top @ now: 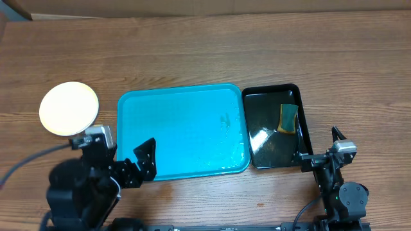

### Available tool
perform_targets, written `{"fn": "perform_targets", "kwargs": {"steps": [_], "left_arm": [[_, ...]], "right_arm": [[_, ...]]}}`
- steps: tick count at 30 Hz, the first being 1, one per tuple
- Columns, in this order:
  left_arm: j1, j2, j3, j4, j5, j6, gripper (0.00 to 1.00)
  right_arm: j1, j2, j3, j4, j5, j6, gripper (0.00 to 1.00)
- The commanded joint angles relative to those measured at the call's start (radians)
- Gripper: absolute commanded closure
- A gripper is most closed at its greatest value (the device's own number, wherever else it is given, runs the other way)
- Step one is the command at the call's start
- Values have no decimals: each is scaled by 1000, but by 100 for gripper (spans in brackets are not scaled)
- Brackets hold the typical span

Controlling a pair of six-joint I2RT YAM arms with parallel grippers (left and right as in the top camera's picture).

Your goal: Clean dirty plates on tray and stack at the side

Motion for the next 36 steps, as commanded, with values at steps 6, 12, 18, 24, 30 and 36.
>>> {"fn": "perform_targets", "kwargs": {"steps": [6,12,18,24,30,36], "left_arm": [[58,-253,-380,368,-17,-21,0],[101,-412,-629,790,42,-35,0],[101,-505,-797,1120,9,-34,0],[101,-521,-912,1246,-39,-34,0],[98,-521,-999,1246,-58,-33,0],[97,-521,-1016,1135,-60,0,0]], "right_arm": [[3,-10,-11,5,15,6,0],[3,-10,-11,6,15,6,0],[3,-10,-11,5,15,6,0],[3,-10,-11,6,15,6,0],[3,-10,-11,5,15,6,0],[3,-10,-11,5,15,6,0]]}}
